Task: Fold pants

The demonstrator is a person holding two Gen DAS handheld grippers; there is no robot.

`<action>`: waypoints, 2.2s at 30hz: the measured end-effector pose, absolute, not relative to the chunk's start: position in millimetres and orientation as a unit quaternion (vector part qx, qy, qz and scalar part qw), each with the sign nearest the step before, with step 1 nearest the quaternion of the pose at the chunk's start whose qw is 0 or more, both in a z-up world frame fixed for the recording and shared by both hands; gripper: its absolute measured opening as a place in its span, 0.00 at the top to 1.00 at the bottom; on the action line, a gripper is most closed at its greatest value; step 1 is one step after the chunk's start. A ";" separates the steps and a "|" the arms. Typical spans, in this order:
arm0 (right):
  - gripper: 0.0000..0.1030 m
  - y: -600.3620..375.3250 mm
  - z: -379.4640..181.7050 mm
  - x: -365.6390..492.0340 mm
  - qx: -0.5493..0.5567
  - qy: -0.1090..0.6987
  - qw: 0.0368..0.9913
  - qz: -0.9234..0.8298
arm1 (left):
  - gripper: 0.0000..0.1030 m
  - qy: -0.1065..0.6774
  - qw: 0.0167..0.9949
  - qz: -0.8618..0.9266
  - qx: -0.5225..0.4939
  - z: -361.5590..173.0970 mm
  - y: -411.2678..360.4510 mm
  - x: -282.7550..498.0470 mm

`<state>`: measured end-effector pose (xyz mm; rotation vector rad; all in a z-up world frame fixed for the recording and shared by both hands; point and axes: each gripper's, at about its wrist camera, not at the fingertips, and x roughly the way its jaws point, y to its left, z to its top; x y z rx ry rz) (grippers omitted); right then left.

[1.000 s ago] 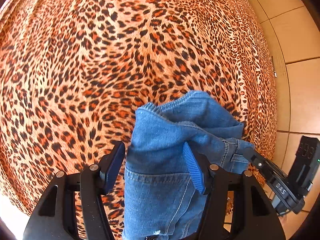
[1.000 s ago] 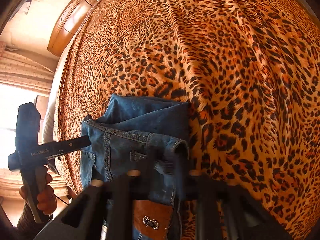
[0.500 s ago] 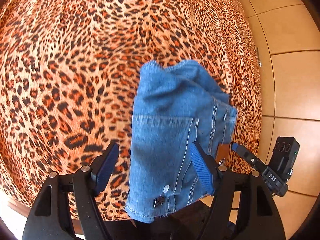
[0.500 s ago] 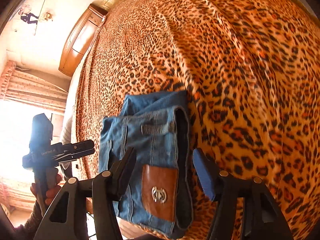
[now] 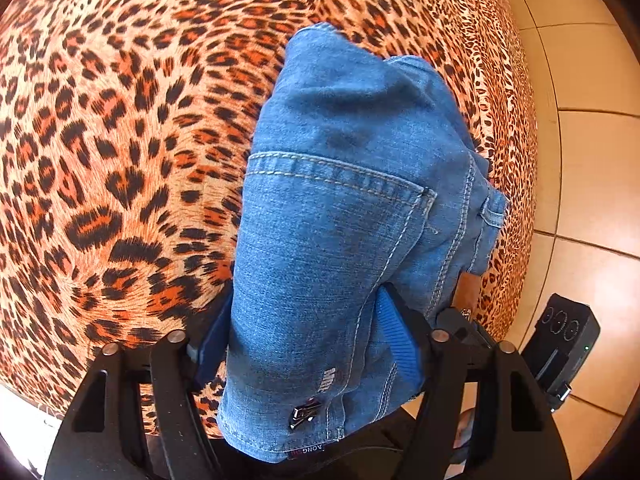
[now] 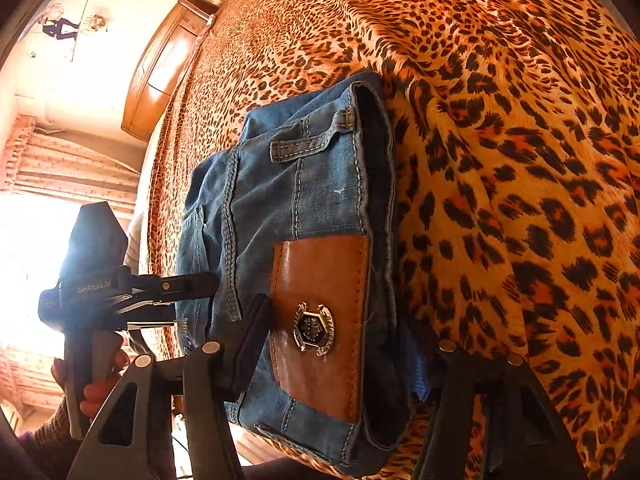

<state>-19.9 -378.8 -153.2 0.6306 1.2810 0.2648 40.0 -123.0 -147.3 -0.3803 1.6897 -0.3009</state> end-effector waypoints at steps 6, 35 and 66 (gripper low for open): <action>0.42 -322.1 -123.7 -9.2 0.168 0.584 0.784 0.127 | 0.63 0.711 0.679 -0.142 -0.117 -125.0 -125.3 36.3; 0.04 -254.3 -57.7 46.1 0.110 0.557 0.823 -0.001 | 0.41 0.581 0.811 0.016 -0.066 -66.9 -0.2 68.4; 0.00 -250.4 25.9 -67.8 0.010 0.426 0.903 -0.059 | 0.22 0.488 0.872 0.017 0.012 -4.9 -47.1 -17.7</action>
